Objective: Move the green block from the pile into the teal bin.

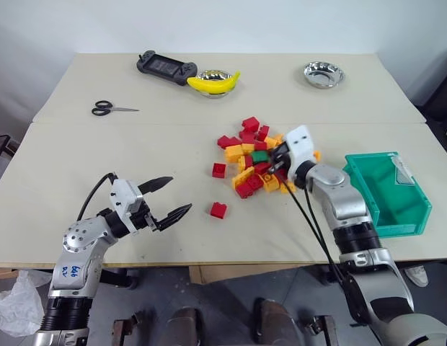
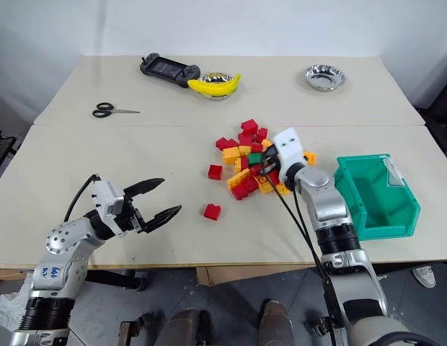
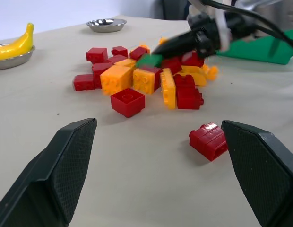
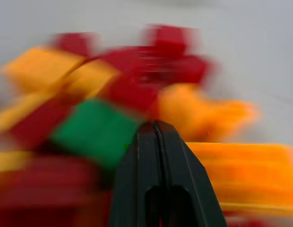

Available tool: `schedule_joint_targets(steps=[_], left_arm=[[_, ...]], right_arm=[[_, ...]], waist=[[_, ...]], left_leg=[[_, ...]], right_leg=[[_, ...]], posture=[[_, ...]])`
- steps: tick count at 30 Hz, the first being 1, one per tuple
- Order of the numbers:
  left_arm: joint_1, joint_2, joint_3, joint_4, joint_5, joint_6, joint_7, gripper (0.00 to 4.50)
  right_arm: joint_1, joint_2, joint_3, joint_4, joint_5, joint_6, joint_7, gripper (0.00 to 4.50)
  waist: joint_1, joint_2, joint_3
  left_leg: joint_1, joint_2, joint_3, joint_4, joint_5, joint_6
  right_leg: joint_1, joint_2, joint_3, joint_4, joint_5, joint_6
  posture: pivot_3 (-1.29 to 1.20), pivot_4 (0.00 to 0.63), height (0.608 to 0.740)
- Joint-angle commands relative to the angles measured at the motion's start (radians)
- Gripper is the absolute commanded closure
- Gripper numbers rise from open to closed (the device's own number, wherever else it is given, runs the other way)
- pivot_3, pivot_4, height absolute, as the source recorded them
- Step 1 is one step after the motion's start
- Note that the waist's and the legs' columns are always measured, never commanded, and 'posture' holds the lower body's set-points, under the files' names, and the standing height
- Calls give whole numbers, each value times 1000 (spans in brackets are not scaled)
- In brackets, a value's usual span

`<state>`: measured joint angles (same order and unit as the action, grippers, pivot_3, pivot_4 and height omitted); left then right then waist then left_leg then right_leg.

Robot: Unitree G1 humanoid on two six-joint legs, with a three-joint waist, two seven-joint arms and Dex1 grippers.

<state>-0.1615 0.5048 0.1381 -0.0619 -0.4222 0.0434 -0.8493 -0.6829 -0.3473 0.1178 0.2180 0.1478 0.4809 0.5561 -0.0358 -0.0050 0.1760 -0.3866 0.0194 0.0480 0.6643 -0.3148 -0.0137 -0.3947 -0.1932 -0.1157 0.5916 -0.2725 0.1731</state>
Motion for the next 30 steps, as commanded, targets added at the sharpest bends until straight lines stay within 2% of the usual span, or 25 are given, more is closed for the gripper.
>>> schedule_joint_targets(steps=[1,6,10,13,16,25,30], left_arm=[[-11,-3,11,2,-3,-8,6,0],[-9,-10,8,1,3,-12,19,0],[-4,-17,9,-1,7,-17,30,0],[0,-17,19,8,12,-26,39,0],[3,-18,26,18,14,-35,51,0],[5,-26,22,21,17,-46,65,0],[6,-27,15,11,15,-41,64,0]], right_arm=[[13,-31,40,-161,44,122,94,4467],[46,-107,65,-314,77,259,166,4467],[24,-142,38,-340,97,296,186,4467],[-16,-129,6,-329,121,352,164,4467],[-46,-97,21,-314,111,383,127,3620],[-84,6,66,-218,9,362,-35,671],[-99,25,85,-163,-33,355,-78,671]], waist=[[5,0,0],[16,0,0],[14,0,0],[11,0,0],[7,0,0],[10,0,0],[8,0,0]], left_leg=[[0,0,0,0,0,0],[-1,0,-1,1,0,0],[0,0,0,1,0,0],[0,0,0,1,0,0],[0,0,0,1,0,0],[-1,0,0,1,0,0],[-1,0,0,1,0,0]], right_leg=[[0,0,0,0,0,0],[0,0,0,0,0,0],[0,0,0,0,0,0],[0,0,0,0,0,0],[0,0,0,0,0,0],[0,0,0,0,0,0],[0,0,0,0,0,0]], posture=[[0,150,740],[0,150,740],[0,150,740],[0,150,740],[0,150,740],[0,150,740],[0,150,740]])
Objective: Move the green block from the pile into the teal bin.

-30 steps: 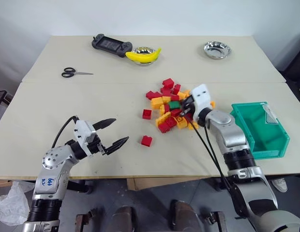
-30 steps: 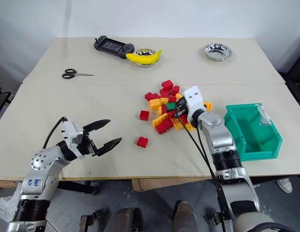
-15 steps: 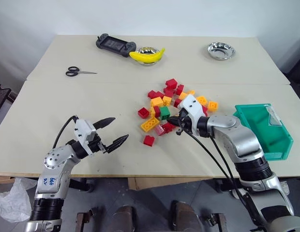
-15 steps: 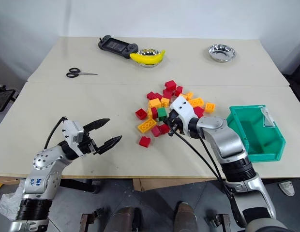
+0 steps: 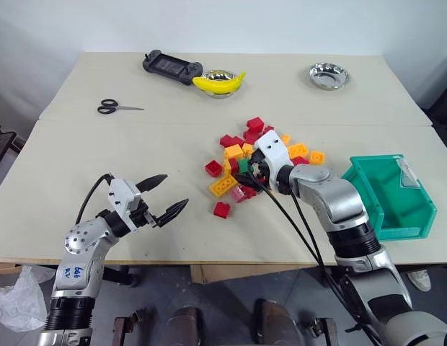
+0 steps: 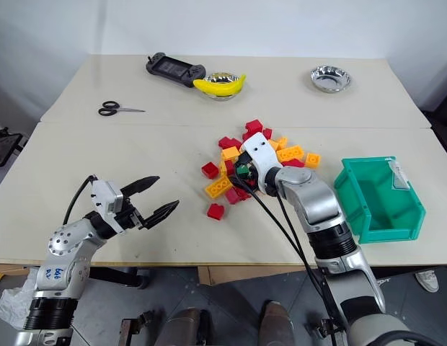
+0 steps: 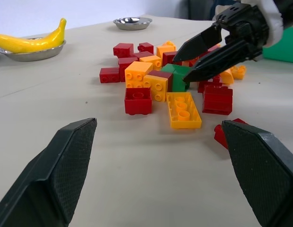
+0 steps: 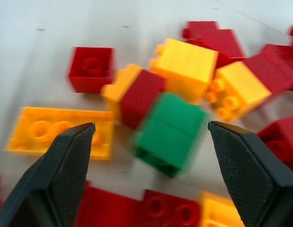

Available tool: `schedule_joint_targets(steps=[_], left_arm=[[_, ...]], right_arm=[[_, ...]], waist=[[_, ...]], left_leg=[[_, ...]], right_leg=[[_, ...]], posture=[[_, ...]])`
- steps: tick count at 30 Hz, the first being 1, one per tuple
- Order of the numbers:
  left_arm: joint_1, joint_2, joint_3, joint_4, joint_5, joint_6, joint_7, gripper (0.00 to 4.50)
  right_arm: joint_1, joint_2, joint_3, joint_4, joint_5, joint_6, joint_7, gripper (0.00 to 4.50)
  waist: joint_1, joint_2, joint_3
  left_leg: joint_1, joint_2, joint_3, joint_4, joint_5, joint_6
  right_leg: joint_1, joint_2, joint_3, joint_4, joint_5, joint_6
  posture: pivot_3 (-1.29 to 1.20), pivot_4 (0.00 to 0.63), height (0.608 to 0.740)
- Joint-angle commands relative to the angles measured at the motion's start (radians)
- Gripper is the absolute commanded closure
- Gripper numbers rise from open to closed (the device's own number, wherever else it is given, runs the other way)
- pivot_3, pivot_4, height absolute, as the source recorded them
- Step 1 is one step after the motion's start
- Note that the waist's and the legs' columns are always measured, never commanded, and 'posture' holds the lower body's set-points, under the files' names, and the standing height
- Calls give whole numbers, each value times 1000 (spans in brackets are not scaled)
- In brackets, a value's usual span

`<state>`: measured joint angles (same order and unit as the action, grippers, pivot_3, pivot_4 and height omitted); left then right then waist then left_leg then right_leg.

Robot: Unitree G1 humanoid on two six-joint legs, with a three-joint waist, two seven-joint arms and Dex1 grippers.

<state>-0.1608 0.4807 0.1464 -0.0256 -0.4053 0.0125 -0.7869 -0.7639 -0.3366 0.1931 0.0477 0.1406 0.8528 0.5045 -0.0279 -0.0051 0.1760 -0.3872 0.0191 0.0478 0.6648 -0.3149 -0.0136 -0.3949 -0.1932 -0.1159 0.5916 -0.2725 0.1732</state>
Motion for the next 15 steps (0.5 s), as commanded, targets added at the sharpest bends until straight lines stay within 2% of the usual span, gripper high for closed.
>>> schedule_joint_targets(steps=[1,7,9,15], left_arm=[[6,-3,7,-27,-2,-11,3,0],[5,-5,3,-26,-3,-10,0,0],[-3,-6,-1,-26,-4,-9,-3,0],[-5,-6,-1,-10,-5,-18,-16,0]], right_arm=[[-17,19,8,15,-29,-15,-32,671],[-6,42,-2,33,-30,-5,-41,671],[24,44,-48,-32,15,-44,-16,671],[230,-97,-147,-204,57,-301,112,671]], waist=[[0,0,0],[0,0,0],[1,0,0],[9,0,0]], left_leg=[[0,0,0,0,0,0],[0,0,0,0,0,0],[0,0,0,0,0,0],[-1,0,0,0,0,0]], right_leg=[[0,0,0,0,0,0],[0,0,0,0,0,0],[0,0,0,0,0,0],[0,0,0,-1,0,0]], posture=[[0,150,740],[0,150,740],[0,150,740],[0,150,740]])
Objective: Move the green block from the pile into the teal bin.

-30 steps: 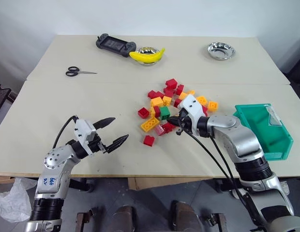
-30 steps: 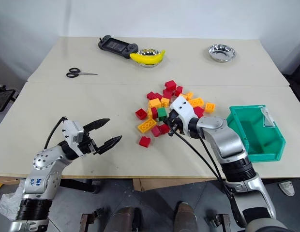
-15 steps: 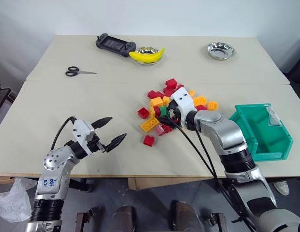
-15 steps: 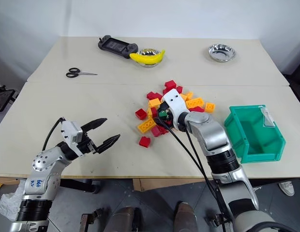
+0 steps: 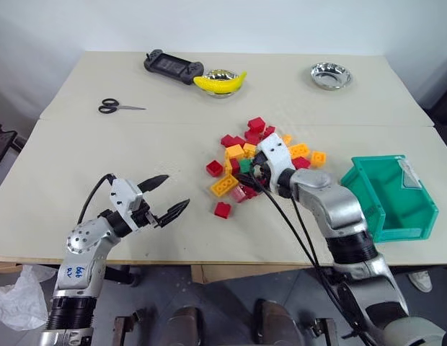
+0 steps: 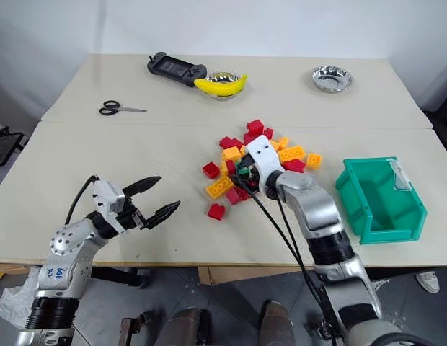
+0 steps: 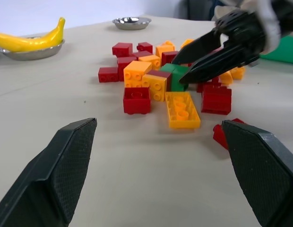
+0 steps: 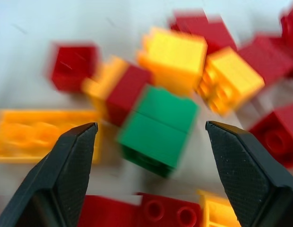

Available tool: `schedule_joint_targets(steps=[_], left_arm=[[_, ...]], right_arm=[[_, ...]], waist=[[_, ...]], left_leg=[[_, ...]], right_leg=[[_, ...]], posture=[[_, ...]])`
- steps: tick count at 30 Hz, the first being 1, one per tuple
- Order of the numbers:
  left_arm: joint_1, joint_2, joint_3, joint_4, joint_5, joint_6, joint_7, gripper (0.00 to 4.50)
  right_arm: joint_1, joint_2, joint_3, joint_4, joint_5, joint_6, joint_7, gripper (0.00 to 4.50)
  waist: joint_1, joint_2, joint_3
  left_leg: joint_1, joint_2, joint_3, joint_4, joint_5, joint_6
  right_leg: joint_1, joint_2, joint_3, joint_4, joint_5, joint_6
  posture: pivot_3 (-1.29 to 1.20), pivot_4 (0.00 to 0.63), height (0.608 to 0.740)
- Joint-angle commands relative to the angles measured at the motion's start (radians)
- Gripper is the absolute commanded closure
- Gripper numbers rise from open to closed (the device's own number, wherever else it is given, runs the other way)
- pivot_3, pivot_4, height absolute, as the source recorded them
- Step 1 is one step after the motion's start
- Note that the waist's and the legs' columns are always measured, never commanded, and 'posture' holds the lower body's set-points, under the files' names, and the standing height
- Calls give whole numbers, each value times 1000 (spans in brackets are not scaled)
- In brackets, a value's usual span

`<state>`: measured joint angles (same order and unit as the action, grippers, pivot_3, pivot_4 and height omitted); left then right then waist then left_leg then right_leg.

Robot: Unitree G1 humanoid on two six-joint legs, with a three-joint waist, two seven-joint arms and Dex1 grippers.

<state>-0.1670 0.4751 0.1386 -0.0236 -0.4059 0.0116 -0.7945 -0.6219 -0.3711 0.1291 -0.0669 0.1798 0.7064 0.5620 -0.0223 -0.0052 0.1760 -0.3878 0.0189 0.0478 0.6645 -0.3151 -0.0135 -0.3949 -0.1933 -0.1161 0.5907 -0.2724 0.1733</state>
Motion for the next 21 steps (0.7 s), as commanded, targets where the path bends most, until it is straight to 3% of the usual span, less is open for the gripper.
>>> schedule_joint_targets(steps=[1,5,7,10,12,18,21], left_arm=[[-3,-2,7,-9,-5,-16,-10,0],[-19,-4,2,6,-7,-14,-21,0],[-31,-6,-4,16,-8,-14,-31,0],[-44,-8,-9,27,-8,-13,-43,0],[-50,-7,-9,35,-8,-14,-50,0],[-78,-4,-12,59,-4,-14,-71,0],[-92,-4,-13,66,-2,-15,-74,0]], right_arm=[[141,-89,-116,-118,34,-220,89,671],[322,-158,-254,-206,133,-358,196,671],[422,-190,-361,-243,249,-309,255,671],[543,-235,-432,-279,313,-297,306,108],[567,-222,-463,-284,338,-296,274,47],[493,-209,-373,-300,327,-264,222,47],[363,-185,-253,-290,267,-148,113,47]], waist=[[9,0,0],[16,0,0],[21,0,0],[26,-1,0],[23,-1,0],[17,-1,0],[19,-1,0]], left_leg=[[0,0,0,0,0,0],[0,0,1,-1,0,0],[1,0,1,-1,0,0],[1,0,1,0,0,0],[1,0,1,1,-1,0],[3,1,2,1,0,0],[2,1,1,1,0,0]], right_leg=[[0,0,0,0,0,0],[0,0,0,-1,0,0],[0,0,0,0,0,0],[2,0,0,-1,0,0],[2,0,0,-1,0,0],[2,1,1,0,0,0],[2,1,1,0,0,0]], posture=[[0,150,740],[0,150,740],[0,150,740],[0,150,740],[0,150,740],[0,150,740],[0,150,740]])
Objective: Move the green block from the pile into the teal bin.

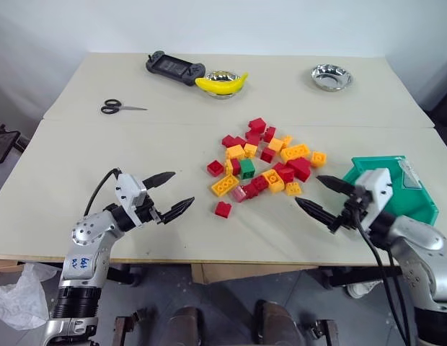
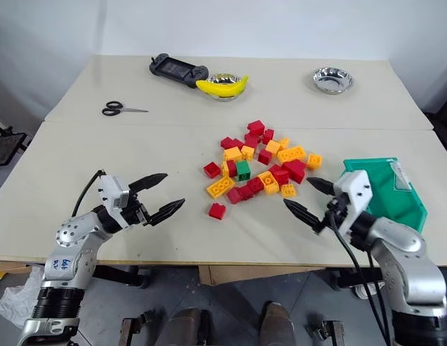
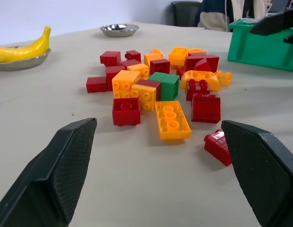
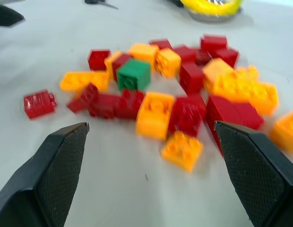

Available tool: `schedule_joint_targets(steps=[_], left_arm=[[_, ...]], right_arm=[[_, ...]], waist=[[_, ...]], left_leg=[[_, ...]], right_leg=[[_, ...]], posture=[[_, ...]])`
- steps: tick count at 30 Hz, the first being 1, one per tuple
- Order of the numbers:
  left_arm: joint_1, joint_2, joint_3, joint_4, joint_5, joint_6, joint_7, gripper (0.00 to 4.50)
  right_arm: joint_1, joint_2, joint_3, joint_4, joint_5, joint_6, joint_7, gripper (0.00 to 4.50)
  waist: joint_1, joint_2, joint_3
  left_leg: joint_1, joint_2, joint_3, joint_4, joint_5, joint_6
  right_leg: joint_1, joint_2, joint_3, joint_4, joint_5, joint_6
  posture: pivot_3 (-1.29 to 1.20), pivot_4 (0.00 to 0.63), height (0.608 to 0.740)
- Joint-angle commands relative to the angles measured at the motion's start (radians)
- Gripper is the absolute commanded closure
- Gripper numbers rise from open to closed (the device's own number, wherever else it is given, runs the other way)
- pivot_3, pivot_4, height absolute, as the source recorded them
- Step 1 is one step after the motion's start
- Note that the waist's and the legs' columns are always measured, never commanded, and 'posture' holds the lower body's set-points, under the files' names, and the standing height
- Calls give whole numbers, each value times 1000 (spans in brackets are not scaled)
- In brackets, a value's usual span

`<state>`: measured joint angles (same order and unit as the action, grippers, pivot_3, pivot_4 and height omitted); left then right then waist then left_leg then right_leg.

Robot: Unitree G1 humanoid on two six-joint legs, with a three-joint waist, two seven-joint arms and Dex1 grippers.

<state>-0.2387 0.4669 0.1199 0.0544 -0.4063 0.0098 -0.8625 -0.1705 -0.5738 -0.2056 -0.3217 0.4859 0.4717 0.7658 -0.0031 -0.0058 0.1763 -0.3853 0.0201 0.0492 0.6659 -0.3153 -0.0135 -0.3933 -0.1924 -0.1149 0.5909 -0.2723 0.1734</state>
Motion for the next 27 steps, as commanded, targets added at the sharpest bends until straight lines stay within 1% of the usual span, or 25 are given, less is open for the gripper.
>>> schedule_joint_targets(steps=[1,3,6,9,12,17,20,27], left_arm=[[-21,4,6,-13,-1,-15,-5,0],[-20,4,9,-15,-1,-17,-2,0],[-12,4,11,-25,-1,-19,0,0],[9,4,11,-50,1,-23,4,0],[40,13,4,-83,12,-40,-3,0],[80,16,3,-138,10,-41,-3,0],[89,15,4,-149,9,-40,1,0],[87,16,-2,-165,1,-33,-6,0]], right_arm=[[-165,36,152,-20,-75,180,-150,47],[-269,76,239,7,-121,297,-230,47],[-369,155,289,59,-153,399,-321,47],[-454,234,334,156,-199,483,-405,47],[-506,279,376,256,-265,448,-453,47],[-552,312,370,345,-298,415,-474,47],[-560,320,364,363,-301,404,-470,648],[-566,312,345,349,-297,436,-457,3036]], waist=[[1,0,0],[-3,0,0],[3,0,0],[2,0,0],[-2,0,0],[-1,0,0],[-2,0,0],[-4,0,0]], left_leg=[[0,0,0,0,0,0],[0,0,0,0,0,0],[-1,0,-1,-1,0,0],[-2,0,-1,0,0,0],[-2,0,-1,-1,0,0],[-2,0,-1,0,0,0],[-2,0,-1,-1,0,0],[-2,0,-1,-1,0,0]], right_leg=[[0,0,0,0,0,0],[0,0,0,0,0,0],[-1,0,-1,1,0,-1],[-1,0,-2,0,0,-1],[-2,0,-2,0,0,-1],[-2,0,-2,0,0,-1],[-2,0,-2,0,0,-1],[-2,0,-2,0,0,-1]], posture=[[0,150,740],[0,150,740],[0,150,740],[0,150,740],[0,150,740],[0,150,740],[0,150,740],[0,150,740]])
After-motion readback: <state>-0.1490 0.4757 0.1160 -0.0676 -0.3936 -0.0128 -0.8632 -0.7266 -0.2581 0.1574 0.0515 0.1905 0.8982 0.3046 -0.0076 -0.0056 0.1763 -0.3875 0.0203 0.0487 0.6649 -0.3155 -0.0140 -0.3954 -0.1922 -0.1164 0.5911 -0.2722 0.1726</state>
